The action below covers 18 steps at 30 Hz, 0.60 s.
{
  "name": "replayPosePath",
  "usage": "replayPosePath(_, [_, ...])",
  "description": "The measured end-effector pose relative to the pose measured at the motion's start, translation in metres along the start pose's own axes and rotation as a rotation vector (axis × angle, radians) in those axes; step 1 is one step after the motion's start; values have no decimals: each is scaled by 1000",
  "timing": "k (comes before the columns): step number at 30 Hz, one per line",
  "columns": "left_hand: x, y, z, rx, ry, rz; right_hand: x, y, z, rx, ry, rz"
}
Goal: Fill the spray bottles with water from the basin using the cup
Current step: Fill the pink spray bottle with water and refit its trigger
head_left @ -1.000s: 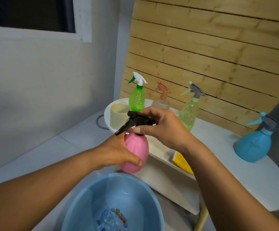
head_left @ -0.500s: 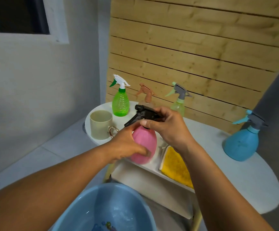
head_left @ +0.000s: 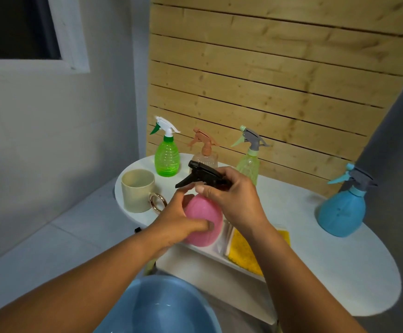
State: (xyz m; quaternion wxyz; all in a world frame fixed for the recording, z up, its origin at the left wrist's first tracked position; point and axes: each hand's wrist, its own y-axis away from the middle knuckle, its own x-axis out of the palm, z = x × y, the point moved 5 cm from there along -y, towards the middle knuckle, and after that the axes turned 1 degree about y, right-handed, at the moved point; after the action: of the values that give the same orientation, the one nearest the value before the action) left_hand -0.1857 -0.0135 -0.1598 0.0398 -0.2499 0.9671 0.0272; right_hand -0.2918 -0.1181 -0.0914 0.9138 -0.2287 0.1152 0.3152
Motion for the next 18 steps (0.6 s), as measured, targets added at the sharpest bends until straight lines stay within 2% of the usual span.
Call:
replayPosePath(6, [-11,10,-35,106,335,-173,-4,3,-4,-20,-15,63])
replayPosePath(9, [-21,10,-66,217,165,-255,-4,3,-8,-2,-39,59])
replayPosePath(12, [-20,2,-88,260,9,-208,-4,5,-8,7,-73,48])
replayPosePath(18, [-14,-2,-83,194,40,-165,0,9,-11,68,-153,8])
